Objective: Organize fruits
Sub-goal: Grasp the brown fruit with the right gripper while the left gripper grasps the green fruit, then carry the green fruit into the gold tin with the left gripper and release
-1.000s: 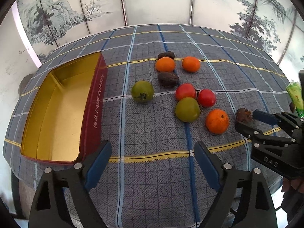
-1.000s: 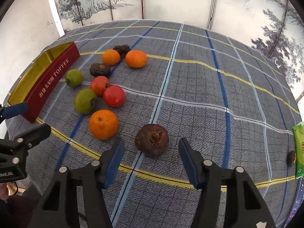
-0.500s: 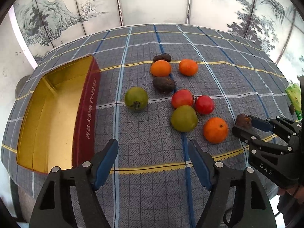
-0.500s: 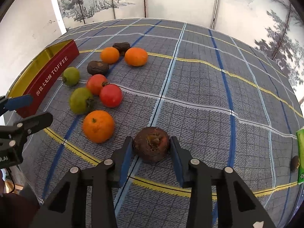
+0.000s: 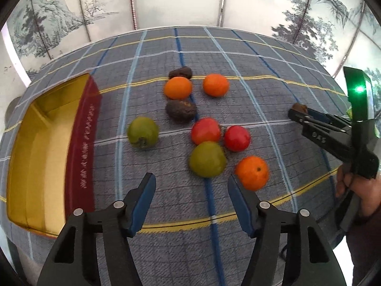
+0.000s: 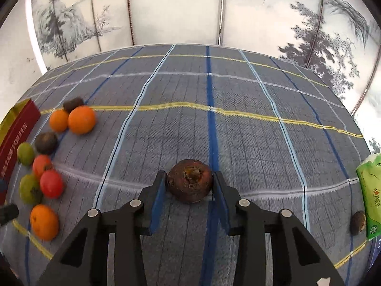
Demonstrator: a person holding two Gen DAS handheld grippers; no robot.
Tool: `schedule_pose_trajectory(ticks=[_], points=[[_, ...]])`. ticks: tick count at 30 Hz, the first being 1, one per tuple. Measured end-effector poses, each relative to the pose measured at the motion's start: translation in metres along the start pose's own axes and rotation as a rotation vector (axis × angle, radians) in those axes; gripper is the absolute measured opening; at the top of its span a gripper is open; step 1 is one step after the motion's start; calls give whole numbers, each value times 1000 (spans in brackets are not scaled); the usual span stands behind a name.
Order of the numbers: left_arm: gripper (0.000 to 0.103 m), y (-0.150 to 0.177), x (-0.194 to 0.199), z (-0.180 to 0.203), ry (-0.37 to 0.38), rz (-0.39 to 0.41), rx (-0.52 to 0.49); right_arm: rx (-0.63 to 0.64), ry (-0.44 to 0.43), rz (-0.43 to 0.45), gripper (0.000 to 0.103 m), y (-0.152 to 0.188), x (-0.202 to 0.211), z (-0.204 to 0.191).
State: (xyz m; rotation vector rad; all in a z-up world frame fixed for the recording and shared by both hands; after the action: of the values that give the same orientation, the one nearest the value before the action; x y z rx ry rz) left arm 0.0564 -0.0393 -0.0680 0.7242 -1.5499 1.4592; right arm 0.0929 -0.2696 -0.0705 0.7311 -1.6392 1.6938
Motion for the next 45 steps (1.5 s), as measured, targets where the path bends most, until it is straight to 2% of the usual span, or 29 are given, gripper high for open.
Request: schedule_pose_trajectory(ticks=[9,12,14,19,24,30,34,37,45], points=[[54,-12,-25,6,45,-47,7,4,7,3,36,-1,-1,1],[48,-13,-31,10,50,-47,-16,4,7,3,36,-1,-1,1],[40,-14,-32,13,68,-47,-26,5,8,3,36,-1,-1,1],[37,-13,-31,13,53,-42,-34,4,8,3,36,-1,-1,1],[37,-10,-19,7,69,-36,-19,4,7,3,36,-1,-1,1],[37,-18,19,-10,74,31,-5,4,7,3,36,-1,-1,1],[37,-32,46,-41,27,107,11,3,6,2,36,-1,-1,1],[37,-43,55,-82,-57,141,42,3,6,2,36,-1,-1,1],[37,-29,34,-196,-231,81,165,3,5,2,36,-1,-1,1]])
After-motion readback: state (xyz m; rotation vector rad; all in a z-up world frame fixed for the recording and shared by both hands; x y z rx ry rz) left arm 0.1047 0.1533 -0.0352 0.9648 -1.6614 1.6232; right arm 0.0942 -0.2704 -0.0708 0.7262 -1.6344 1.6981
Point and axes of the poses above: each gripper's, at about its wrist camera, not at the fingertips, and x roughly against the way its jaws point, z to its right, y to its underside, the point moved 6 cm from there along -x, roughly the way its jaws point, and after that the axes turned 2 degrees about -z, right-handed, at the moved point
